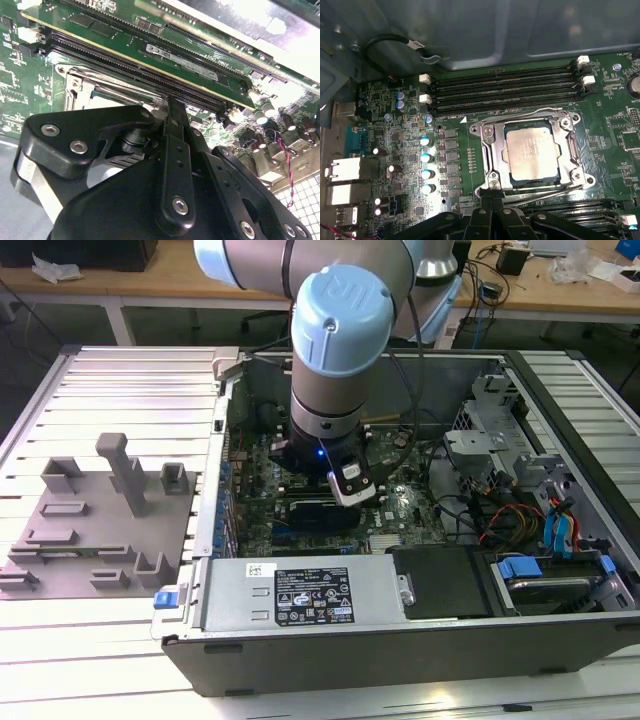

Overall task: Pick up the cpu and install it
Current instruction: 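Install the second cpu locking lever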

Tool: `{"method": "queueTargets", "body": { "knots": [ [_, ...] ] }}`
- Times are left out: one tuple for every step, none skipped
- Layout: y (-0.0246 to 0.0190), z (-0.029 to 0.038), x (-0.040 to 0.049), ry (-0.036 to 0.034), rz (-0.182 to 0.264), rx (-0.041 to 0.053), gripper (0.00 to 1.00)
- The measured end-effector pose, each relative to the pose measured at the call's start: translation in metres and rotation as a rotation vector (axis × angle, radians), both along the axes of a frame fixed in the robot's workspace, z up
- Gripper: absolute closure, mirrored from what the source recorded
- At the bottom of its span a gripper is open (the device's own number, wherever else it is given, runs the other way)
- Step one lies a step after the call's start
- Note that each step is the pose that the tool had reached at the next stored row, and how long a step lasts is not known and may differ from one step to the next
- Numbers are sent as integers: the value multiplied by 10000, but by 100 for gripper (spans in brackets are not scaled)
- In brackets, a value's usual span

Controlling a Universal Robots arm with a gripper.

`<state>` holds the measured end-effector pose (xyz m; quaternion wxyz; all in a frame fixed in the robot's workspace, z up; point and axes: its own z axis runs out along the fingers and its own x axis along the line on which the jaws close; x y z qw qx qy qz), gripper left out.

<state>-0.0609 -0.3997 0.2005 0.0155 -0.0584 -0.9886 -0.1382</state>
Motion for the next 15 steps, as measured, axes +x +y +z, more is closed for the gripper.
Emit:
{"method": "queueTargets", "body": {
  "knots": [
    [-6, -2, 0, 0, -4, 25, 89],
    [-11, -4, 0, -1, -9, 41, 89],
    [-15, -7, -1, 0, -15, 58, 89],
    [-17, -10, -3, 0, -26, 87, 89],
    [-17, -11, -4, 0, -32, 113, 89],
    [-17, -13, -5, 0, -42, 164, 89],
    [-18, -15, -7, 0, -48, 195, 89],
    [-18, -17, -8, 2, -56, 217, 89],
    [-18, -22, -10, 2, -69, 239, 89],
    [-18, -26, -12, 2, -81, 255, 89],
    [-19, -32, -14, 3, -93, 279, 89],
    [-19, -38, -16, 3, -103, 299, 89],
    [-20, -45, -21, 3, -117, 333, 89],
    [-19, -50, -23, 3, -125, 363, 89],
    [-20, -55, -28, 11, -136, 408, 89]
  ]
}}
